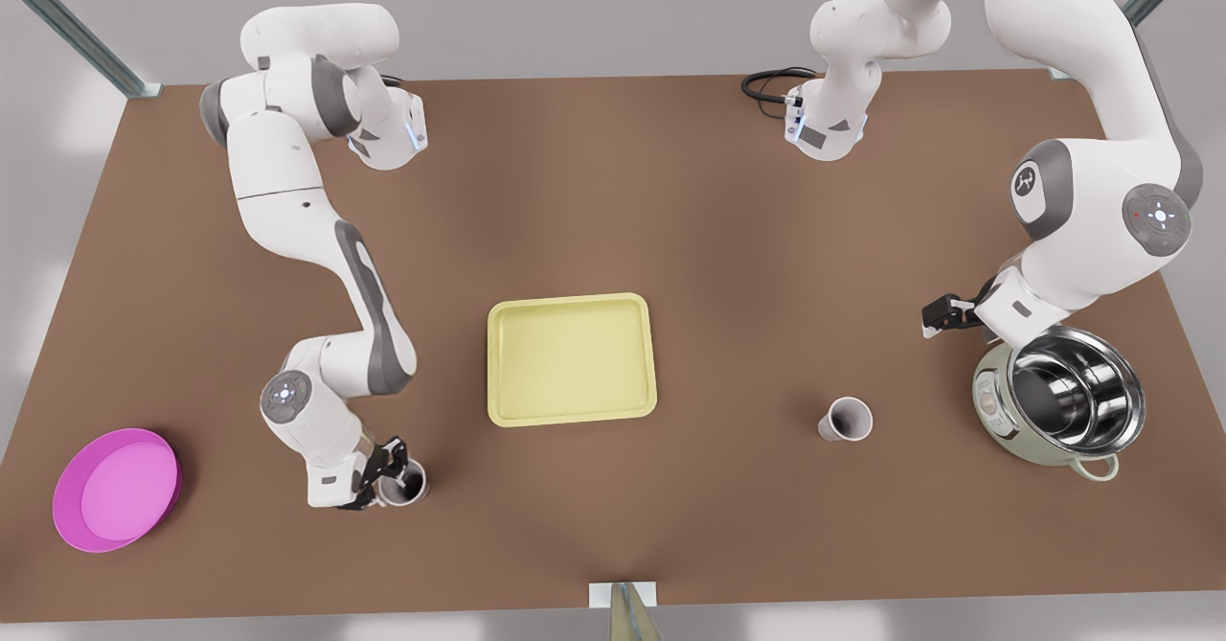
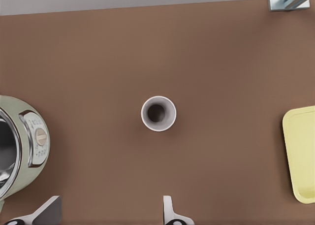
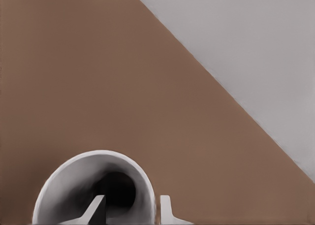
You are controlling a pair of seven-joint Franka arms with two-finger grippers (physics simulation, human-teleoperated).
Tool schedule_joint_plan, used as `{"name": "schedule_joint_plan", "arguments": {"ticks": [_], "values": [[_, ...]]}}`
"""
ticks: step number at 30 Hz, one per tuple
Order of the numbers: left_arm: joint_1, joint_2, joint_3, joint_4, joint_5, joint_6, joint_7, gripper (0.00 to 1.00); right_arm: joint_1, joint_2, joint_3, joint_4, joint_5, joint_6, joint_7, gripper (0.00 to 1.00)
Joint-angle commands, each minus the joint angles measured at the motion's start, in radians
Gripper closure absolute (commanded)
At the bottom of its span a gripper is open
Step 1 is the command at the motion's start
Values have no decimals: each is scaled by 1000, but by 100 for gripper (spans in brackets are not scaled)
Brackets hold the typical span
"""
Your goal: Use the left arm to pick up the white IKEA cup from the tray and place it on the middle-left position; use the right arm to pick up the white IKEA cup from the tray and place it on the middle-right position
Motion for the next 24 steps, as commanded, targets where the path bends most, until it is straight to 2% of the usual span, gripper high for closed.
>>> {"name": "schedule_joint_plan", "arguments": {"ticks": [1, 4, 5, 6, 8, 9, 11, 12, 15, 24], "values": [[0, -1, 0, 1, 2, -1, 4, 0, -3, -35, 0, -1, 13, -13, -27, 40], [0, -1, 0, 1, -1, -1, 2, 0, -2, -196, -2, -1, 21, -297, -10, 37], [0, -1, 0, 1, -1, -1, 1, 0, -2, -253, -2, -4, 20, -443, 78, 34], [0, -1, 0, 1, -1, -1, 1, 0, -2, -300, -3, -23, 16, -640, 241, 27], [0, -1, 0, 1, 0, -1, 1, 0, -3, -449, -6, -252, 12, -653, 359, 21], [0, -1, 0, 1, -1, -1, 1, 0, -3, -492, -8, -333, 7, -653, 448, 13], [2, -1, 0, 1, -1, -1, 2, 0, -3, -590, -62, -476, 6, -654, 511, 10], [0, -1, 1, 1, -1, -1, 1, 0, -3, -598, -95, -473, -9, -674, 522, 6], [2, -3, 1, 1, -1, -4, -1, 0, -3, -609, -103, -439, -62, -688, 563, 0], [2, -1, 1, 1, -1, -2, -2, 0, -3, -604, -103, -432, -62, -690, 586, 0]]}}
